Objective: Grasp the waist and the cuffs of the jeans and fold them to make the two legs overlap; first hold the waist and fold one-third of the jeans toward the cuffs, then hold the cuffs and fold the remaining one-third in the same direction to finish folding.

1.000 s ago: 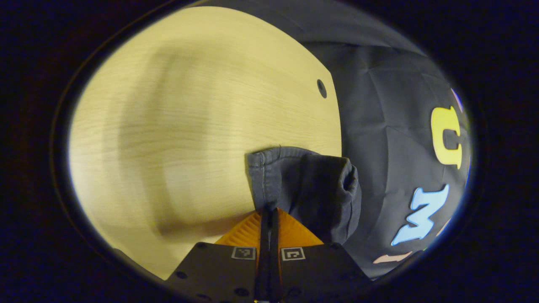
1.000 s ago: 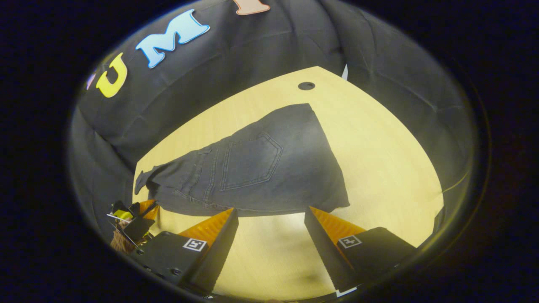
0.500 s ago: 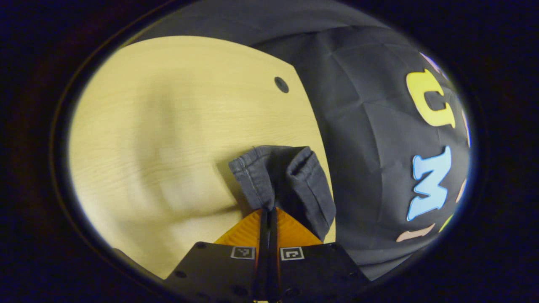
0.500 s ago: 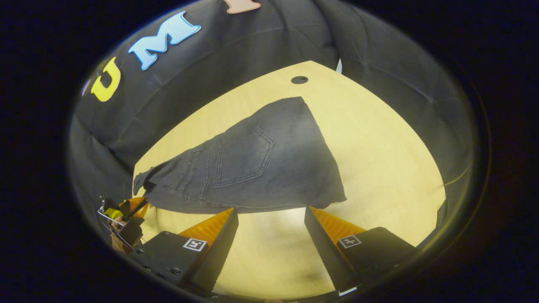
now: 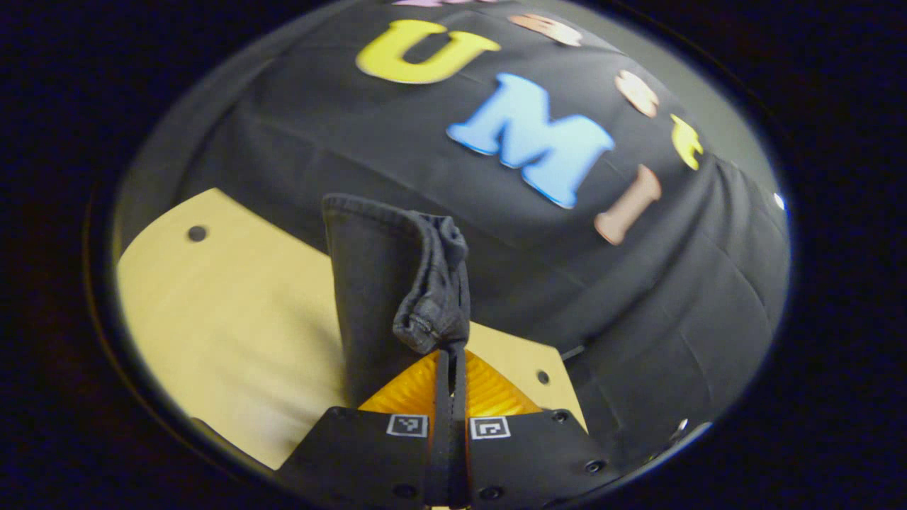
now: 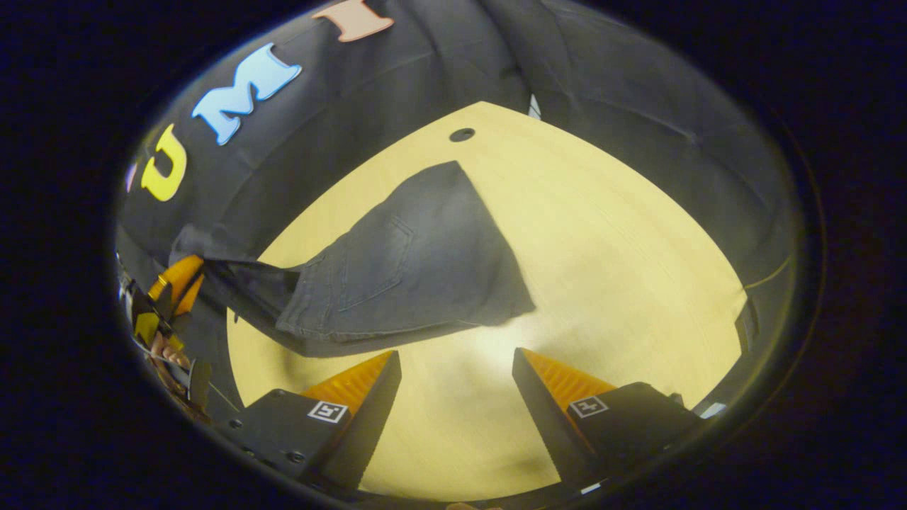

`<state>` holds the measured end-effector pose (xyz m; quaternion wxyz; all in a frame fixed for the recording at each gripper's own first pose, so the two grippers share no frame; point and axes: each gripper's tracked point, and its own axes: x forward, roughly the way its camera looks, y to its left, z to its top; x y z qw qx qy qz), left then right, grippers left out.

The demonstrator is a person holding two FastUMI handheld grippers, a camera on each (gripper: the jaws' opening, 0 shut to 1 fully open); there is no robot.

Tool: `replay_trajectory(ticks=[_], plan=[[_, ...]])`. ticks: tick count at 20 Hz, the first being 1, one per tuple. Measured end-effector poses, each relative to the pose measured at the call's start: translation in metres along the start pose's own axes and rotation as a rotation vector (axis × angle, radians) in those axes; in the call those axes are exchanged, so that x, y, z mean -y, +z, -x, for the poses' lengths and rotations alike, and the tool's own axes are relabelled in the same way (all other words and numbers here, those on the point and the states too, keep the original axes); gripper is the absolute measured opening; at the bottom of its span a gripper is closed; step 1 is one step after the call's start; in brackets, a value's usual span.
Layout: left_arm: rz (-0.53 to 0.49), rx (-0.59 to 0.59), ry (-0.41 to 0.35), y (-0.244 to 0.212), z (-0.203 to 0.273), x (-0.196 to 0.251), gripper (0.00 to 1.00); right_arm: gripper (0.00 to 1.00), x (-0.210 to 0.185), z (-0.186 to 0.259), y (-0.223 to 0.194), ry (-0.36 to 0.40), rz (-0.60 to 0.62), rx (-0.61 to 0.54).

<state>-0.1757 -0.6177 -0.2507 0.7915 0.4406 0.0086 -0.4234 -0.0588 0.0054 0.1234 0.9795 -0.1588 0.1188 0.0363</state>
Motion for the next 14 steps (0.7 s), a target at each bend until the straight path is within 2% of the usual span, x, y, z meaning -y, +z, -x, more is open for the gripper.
replay_trajectory(ticks=[1,3,4,5,6,7,9,10,11,12,13,14], plan=[[-0.087,-0.077,-0.045,-0.035,-0.014,0.041,0.08,0.97,0.008,0.005,0.0,-0.006,-0.024,0.01],[-0.206,-0.272,-0.038,-0.126,-0.063,0.078,0.08,0.96,0.02,0.017,-0.001,-0.01,-0.055,0.028],[-0.272,-0.459,0.024,-0.189,-0.076,0.072,0.07,0.96,0.025,0.023,0.0,-0.014,-0.058,0.044],[-0.391,-0.63,0.109,-0.236,-0.073,0.05,0.08,0.96,0.03,0.03,-0.001,-0.02,-0.063,0.05],[-0.508,-0.394,0.073,-0.229,-0.123,0.057,0.09,0.96,0.034,0.035,0.001,-0.022,-0.072,0.057],[-0.531,-0.382,0.042,-0.25,-0.152,0.059,0.1,0.96,0.039,0.038,0.004,-0.019,-0.079,0.077],[-0.543,-0.469,0.078,-0.305,-0.196,0.028,0.07,0.96,0.045,0.043,0.006,-0.026,-0.092,0.088],[-0.553,-0.427,0.06,-0.316,-0.221,0.022,0.05,0.97,0.044,0.044,0.007,-0.016,-0.091,0.088],[-0.56,-0.428,0.069,-0.33,-0.242,0.012,0.13,0.97,0.044,0.044,0.01,-0.007,-0.086,0.096],[-0.583,-0.429,0.108,-0.338,-0.256,-0.001,0.35,0.97,0.043,0.044,0.013,-0.004,-0.081,0.103],[-0.607,-0.41,0.137,-0.308,-0.234,0.024,0.57,0.96,0.043,0.042,0.015,-0.001,-0.071,0.104],[-0.589,-0.362,0.115,-0.286,-0.241,0.011,0.78,0.97,0.039,0.043,0.02,0.003,-0.06,0.107]])
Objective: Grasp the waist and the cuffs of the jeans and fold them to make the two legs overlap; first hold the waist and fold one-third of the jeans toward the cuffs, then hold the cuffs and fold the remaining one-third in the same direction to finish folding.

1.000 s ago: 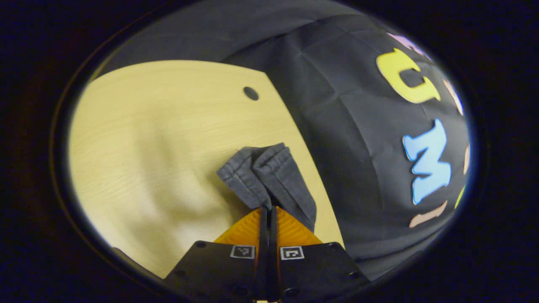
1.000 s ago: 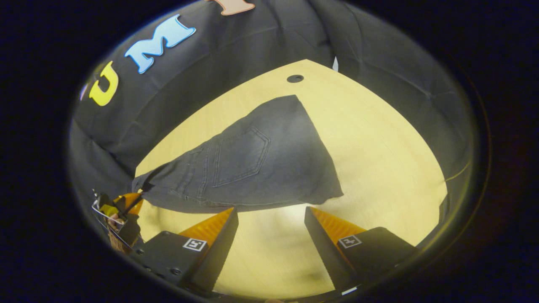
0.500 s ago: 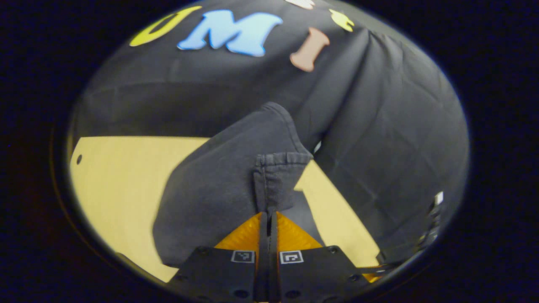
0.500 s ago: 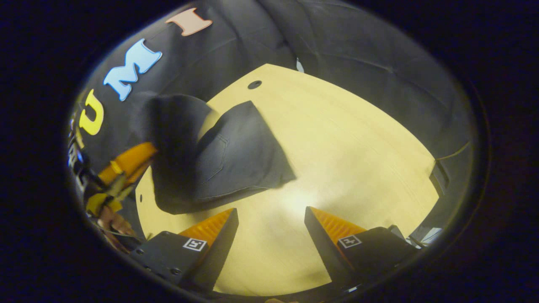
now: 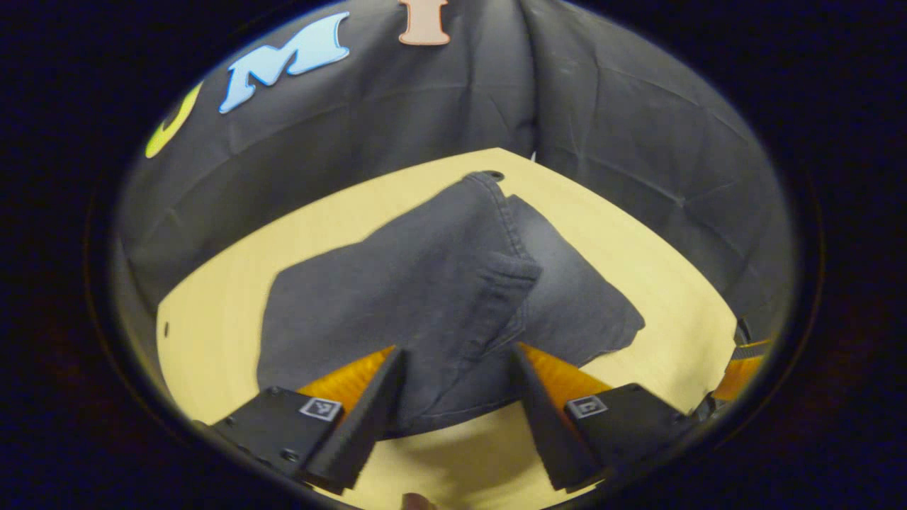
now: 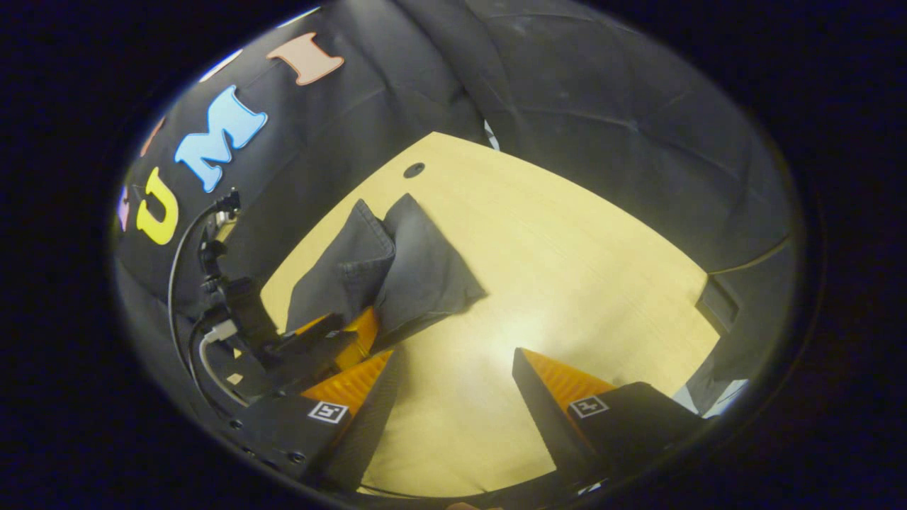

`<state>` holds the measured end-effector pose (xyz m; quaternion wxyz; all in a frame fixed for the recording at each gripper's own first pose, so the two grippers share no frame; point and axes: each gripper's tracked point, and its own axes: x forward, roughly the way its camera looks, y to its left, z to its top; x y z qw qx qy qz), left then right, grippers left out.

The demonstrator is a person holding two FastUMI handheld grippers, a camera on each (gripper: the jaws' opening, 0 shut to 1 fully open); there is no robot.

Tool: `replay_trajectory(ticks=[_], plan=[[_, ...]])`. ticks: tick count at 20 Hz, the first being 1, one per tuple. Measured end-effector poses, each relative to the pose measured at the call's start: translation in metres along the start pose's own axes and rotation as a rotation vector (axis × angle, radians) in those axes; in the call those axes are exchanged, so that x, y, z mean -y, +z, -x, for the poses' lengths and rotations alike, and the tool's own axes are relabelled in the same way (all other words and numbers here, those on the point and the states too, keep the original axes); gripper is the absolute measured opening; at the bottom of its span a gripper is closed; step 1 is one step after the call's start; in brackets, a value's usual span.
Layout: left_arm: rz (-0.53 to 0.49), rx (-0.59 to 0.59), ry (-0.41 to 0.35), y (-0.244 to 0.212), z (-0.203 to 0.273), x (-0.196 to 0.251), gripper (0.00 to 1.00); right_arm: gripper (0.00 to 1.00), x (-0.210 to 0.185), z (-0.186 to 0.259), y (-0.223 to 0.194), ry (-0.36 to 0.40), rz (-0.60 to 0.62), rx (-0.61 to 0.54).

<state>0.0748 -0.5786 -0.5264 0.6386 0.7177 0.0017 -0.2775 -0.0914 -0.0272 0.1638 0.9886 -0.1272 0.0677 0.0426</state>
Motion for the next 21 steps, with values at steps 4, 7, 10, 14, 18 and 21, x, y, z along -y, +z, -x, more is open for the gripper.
replay_trajectory(ticks=[4,7,10,14,18,21], plan=[[0.169,0.393,0.108,0.047,0.027,-0.058,1.0,0.97,-0.015,0.024,0.065,-0.076,0.239,0.238],[0.149,0.674,0.296,0.06,0.07,-0.137,0.99,0.96,-0.064,0.089,0.158,-0.064,0.45,0.662],[0.236,0.728,0.475,0.034,0.083,-0.191,0.96,0.9,-0.143,0.125,0.196,0.157,0.528,0.961],[0.324,0.773,0.602,0.027,0.106,-0.209,0.96,0.94,-0.168,0.123,0.179,0.251,0.485,0.9],[0.301,0.801,0.591,0.025,0.115,-0.206,0.96,0.94,-0.178,0.131,0.19,0.286,0.447,0.962],[0.293,0.809,0.556,0.025,0.121,-0.196,0.96,1.0,-0.168,0.137,0.186,0.267,0.456,0.963]])
